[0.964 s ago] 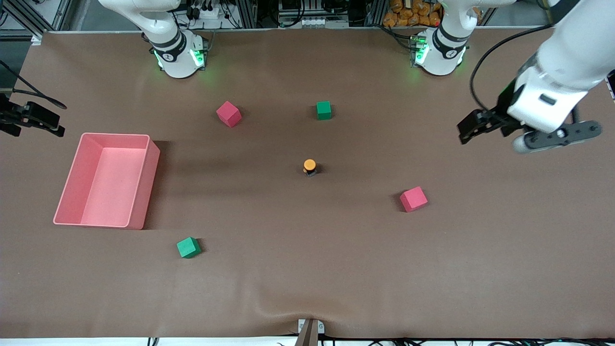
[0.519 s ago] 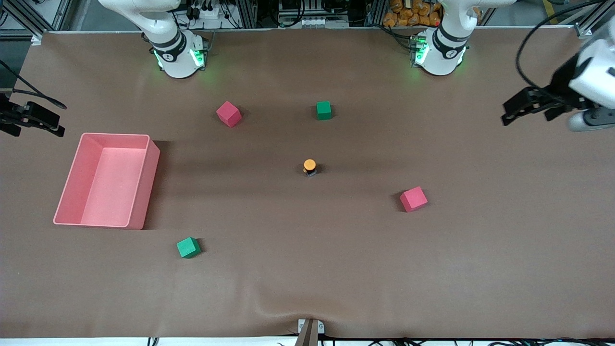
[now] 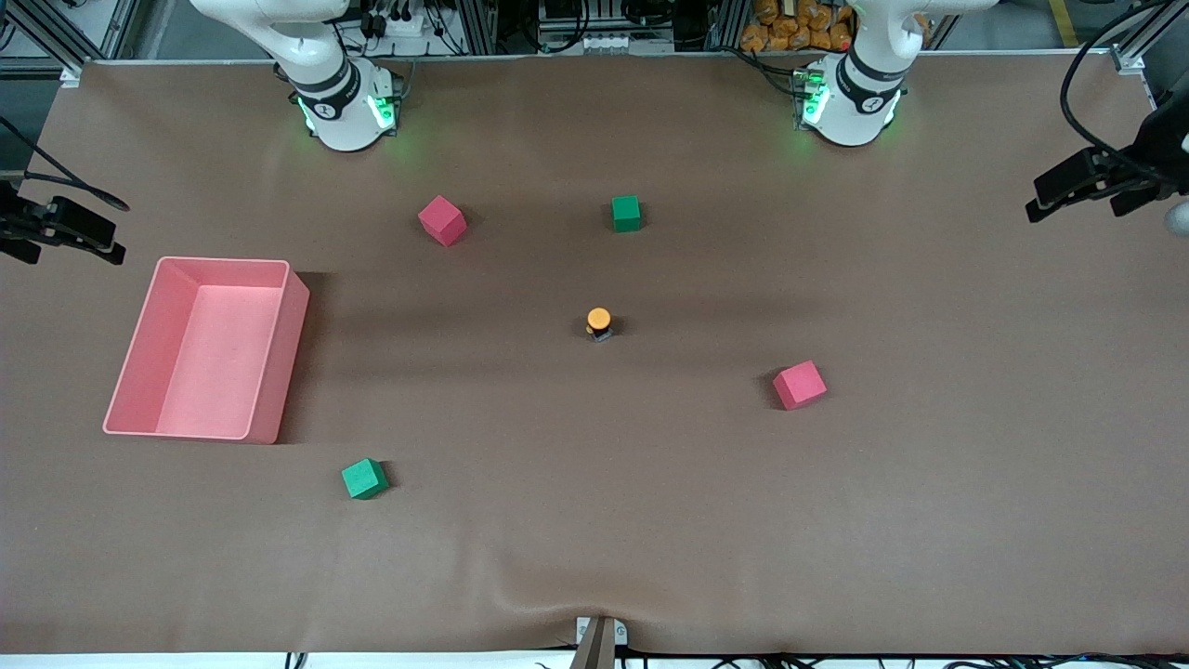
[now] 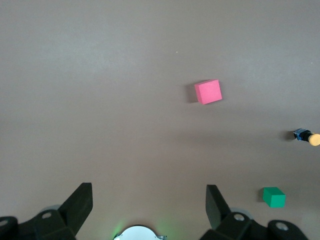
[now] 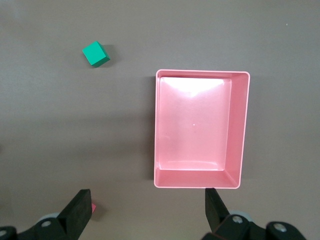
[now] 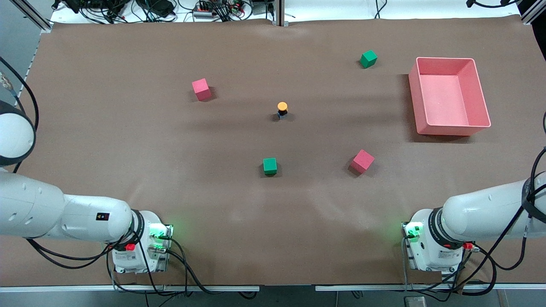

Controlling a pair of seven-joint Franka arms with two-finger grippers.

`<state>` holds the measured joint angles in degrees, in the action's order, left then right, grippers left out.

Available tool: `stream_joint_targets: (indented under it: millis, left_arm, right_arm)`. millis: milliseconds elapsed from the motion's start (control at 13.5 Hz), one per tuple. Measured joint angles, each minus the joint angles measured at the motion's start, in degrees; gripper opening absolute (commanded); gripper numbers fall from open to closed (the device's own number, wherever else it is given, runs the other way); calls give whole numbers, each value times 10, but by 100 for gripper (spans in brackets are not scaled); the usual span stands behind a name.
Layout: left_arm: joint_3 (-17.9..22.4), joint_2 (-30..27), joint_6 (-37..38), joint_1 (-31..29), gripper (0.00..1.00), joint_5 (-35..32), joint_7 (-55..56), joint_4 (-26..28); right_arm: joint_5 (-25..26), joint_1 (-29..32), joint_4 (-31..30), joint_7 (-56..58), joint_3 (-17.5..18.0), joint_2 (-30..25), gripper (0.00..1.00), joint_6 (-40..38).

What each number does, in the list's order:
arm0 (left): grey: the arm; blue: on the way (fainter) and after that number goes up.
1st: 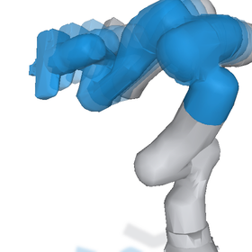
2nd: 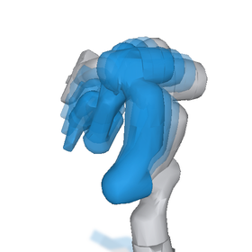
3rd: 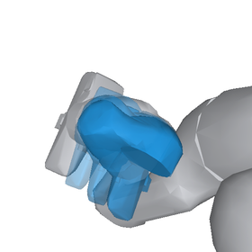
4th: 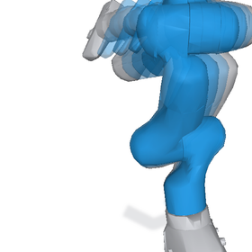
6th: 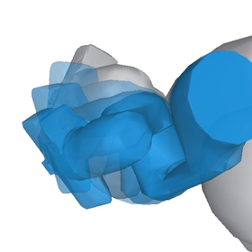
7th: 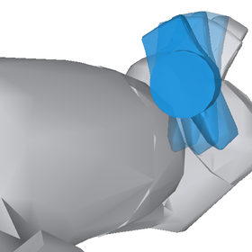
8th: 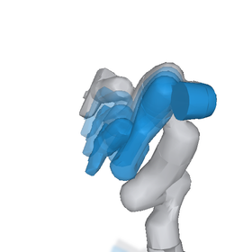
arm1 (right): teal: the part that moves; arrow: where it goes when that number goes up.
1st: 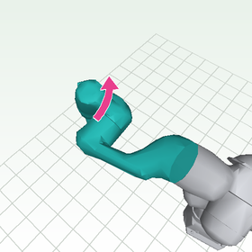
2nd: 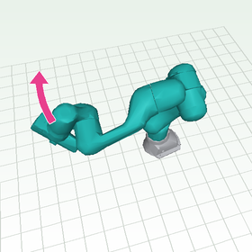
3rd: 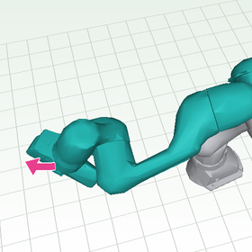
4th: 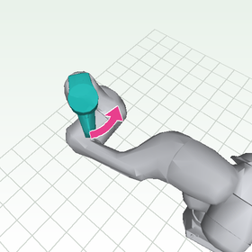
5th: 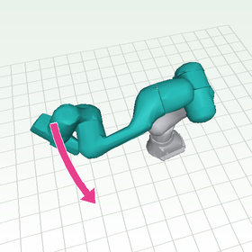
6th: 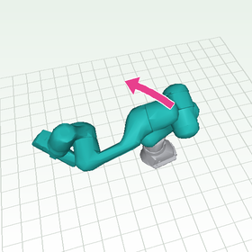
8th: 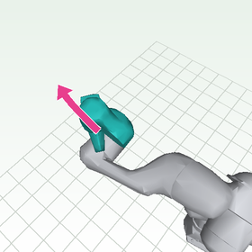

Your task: Place and upright button with both arms

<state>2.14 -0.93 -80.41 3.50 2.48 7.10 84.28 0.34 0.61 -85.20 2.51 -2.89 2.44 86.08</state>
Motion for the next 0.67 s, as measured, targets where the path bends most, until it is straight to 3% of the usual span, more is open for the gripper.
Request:
stream_joint_targets:
  millis: [668]
  left_arm:
    - [18,-4,-1,-4,100,0,-18,16]
  right_arm:
    - [0,0,0,0,0,0,100,0]
